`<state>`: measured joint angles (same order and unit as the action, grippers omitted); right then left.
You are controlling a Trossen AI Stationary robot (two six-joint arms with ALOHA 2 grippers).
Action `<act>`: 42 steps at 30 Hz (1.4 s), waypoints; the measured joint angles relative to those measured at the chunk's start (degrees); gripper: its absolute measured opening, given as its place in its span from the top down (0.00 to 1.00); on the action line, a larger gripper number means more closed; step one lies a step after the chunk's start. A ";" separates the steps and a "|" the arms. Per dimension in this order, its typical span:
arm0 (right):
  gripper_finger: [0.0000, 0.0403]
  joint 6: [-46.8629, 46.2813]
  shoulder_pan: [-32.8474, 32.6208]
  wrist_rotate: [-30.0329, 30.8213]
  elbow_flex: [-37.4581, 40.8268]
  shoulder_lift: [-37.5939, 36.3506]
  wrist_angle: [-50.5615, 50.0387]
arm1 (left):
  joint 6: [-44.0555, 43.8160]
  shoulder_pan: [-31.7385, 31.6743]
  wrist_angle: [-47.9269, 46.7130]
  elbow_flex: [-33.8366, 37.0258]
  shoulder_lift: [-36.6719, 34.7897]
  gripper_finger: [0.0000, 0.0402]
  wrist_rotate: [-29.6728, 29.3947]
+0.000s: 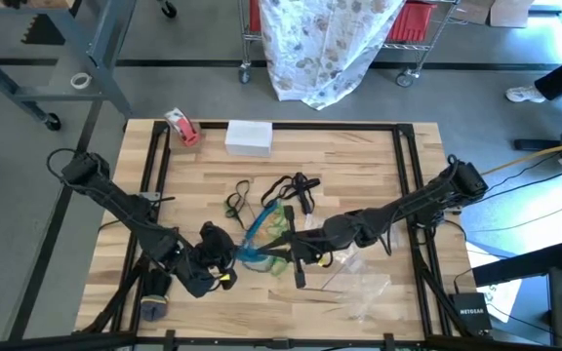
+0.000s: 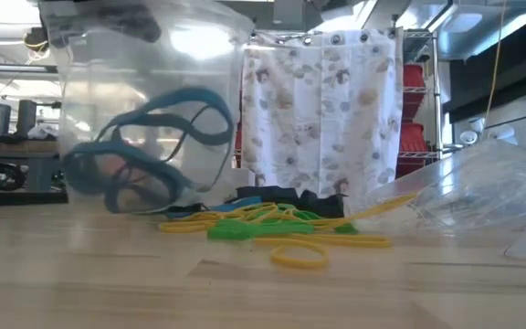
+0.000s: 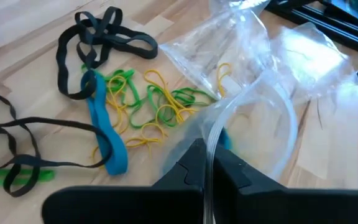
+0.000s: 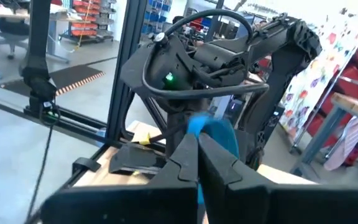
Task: Sort rubber bands
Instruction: Put the blue rubber band into the transparent zip bag
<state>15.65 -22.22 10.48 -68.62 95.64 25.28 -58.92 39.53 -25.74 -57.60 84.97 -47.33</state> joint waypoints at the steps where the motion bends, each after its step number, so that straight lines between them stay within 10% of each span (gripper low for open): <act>1: 1.00 0.62 0.22 -0.04 0.00 0.00 -0.36 | 0.19 0.00 0.00 0.00 0.00 1.00 0.00; 42: 1.00 4.06 2.38 -5.90 0.00 4.35 -4.44 | -1.62 0.07 -0.17 0.00 -0.02 1.00 0.85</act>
<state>19.71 -19.84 4.58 -68.62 99.98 20.83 -60.54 39.59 -25.91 -57.60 84.95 -46.48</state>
